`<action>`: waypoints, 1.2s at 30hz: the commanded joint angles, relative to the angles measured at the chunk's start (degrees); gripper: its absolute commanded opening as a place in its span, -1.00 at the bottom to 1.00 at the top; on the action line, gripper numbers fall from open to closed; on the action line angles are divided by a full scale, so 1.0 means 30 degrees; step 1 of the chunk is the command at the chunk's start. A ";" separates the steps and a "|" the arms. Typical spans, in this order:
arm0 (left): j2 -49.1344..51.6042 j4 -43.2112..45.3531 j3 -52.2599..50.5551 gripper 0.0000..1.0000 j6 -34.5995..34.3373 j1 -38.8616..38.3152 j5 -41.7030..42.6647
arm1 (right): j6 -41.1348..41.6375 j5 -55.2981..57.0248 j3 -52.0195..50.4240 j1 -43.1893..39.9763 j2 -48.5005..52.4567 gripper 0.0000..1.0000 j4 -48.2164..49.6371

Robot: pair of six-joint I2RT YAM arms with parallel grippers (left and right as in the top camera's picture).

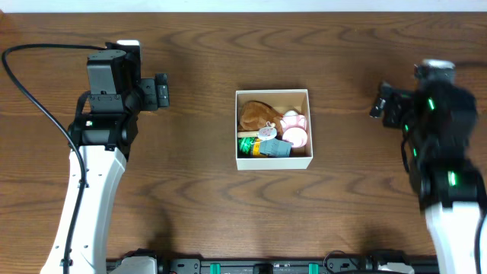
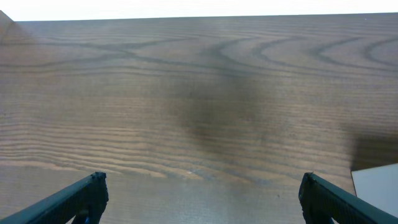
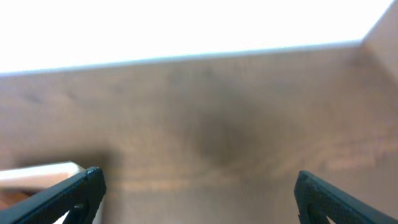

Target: Pack container

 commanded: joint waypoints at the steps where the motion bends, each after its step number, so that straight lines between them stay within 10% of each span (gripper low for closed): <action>1: -0.0131 -0.0022 0.0175 0.96 -0.0102 0.0051 -0.0168 | 0.0233 -0.0896 -0.2892 0.0036 -0.3104 0.99 0.1443; 18: -0.0131 -0.0022 0.0175 0.96 -0.0102 0.0051 -0.0168 | -0.0328 -0.1195 -1.6072 0.0000 -1.5307 0.99 0.7599; 36: -0.0131 -0.0022 0.0175 0.96 -0.0102 0.0051 -0.0168 | -0.0321 -0.1770 -1.7923 0.0007 -1.6976 0.99 0.7242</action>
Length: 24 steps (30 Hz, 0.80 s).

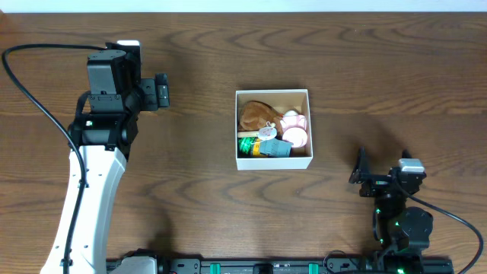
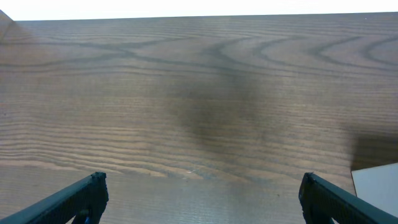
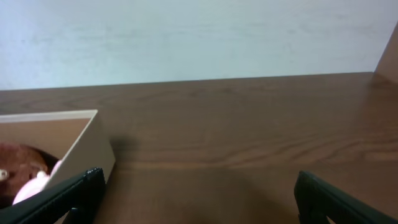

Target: Pack container

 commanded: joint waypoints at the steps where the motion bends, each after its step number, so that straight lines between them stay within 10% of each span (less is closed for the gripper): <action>1: -0.0131 0.0000 0.0175 0.96 -0.0102 0.0051 -0.0160 | -0.0175 -0.0357 -0.0255 0.0007 -0.0692 0.99 -0.0211; 24: -0.0131 0.0000 0.0175 0.96 -0.0102 0.0051 -0.0160 | -0.0175 -0.0401 -0.0255 0.0007 -0.1268 0.99 -0.1158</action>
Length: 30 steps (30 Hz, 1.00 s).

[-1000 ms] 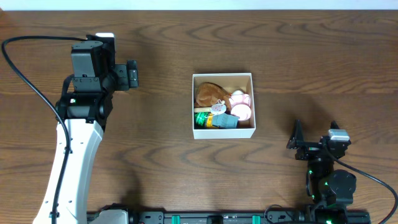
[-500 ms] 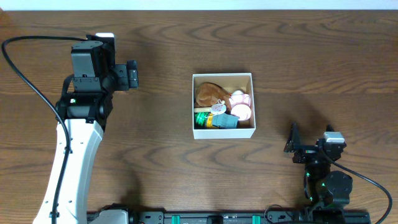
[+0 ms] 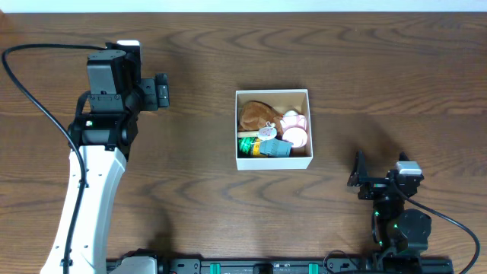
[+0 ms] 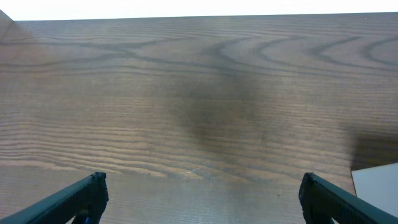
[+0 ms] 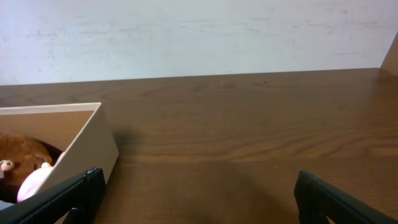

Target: Pack container

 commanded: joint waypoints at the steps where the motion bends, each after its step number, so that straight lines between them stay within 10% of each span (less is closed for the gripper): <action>1: -0.0131 0.0000 0.0175 0.96 -0.0109 0.0051 -0.0160 | -0.0175 -0.0153 -0.0051 0.0007 -0.0109 0.98 -0.0066; 30: -0.1239 -0.0860 0.0168 0.96 -0.0102 0.0051 -0.0015 | -0.0175 -0.0153 -0.0051 0.0007 -0.0109 0.98 -0.0073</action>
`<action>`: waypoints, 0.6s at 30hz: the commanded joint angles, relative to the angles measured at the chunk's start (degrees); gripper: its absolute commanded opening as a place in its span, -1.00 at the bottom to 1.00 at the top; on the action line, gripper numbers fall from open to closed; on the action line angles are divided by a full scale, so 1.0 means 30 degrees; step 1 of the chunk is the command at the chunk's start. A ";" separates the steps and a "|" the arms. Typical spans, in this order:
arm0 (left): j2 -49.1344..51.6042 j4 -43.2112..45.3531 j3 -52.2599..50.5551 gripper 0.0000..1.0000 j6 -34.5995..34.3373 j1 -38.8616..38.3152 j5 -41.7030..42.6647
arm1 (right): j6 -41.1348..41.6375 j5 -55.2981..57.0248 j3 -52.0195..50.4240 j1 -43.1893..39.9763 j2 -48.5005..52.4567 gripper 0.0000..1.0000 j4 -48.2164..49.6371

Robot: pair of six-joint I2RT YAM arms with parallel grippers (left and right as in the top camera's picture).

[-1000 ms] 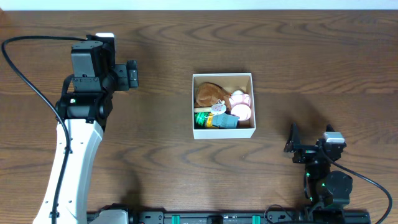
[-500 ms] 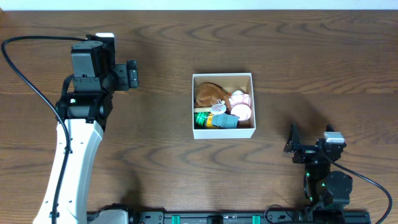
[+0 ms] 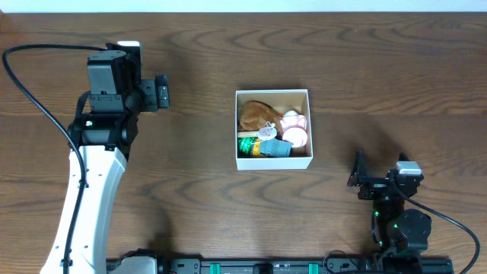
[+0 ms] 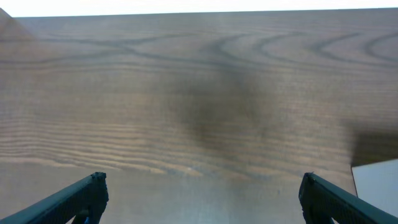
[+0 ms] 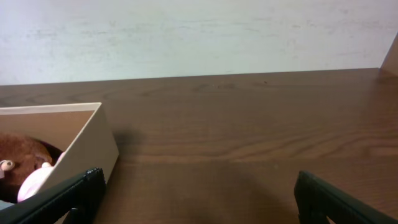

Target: Pack container

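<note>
A white square box (image 3: 304,130) sits mid-table, holding a brown plush toy (image 3: 256,114), pink cups (image 3: 294,135), a blue-grey piece (image 3: 278,148) and a green and yellow item (image 3: 247,144). My left gripper (image 3: 161,92) is open, raised left of the box, nothing between its fingers (image 4: 81,198). My right gripper (image 3: 356,177) is open, low near the front edge to the right of the box. The box corner (image 5: 87,149) and the plush toy (image 5: 22,155) show at the left in the right wrist view.
Bare brown wooden table (image 3: 198,198) surrounds the box. A black cable (image 3: 30,95) loops from the left arm at the far left. A pale wall (image 5: 199,37) stands behind the table's far edge.
At first my right arm was raised at the right of the table, gripper open. Later it sat folded low near the front edge right of the box, and it has stayed there. My left arm has kept its place with its gripper open.
</note>
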 commanded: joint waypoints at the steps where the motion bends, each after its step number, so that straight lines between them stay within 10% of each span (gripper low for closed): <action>1: -0.1668 -0.0678 0.0168 0.96 -0.0102 0.0051 -0.0022 | -0.0175 -0.0146 -0.0051 0.0007 -0.0109 0.98 -0.0073; 18: -1.6473 -0.8765 0.0095 0.96 -0.0109 0.0044 -0.0022 | -0.0175 -0.0146 -0.0051 0.0007 -0.0109 0.99 -0.0073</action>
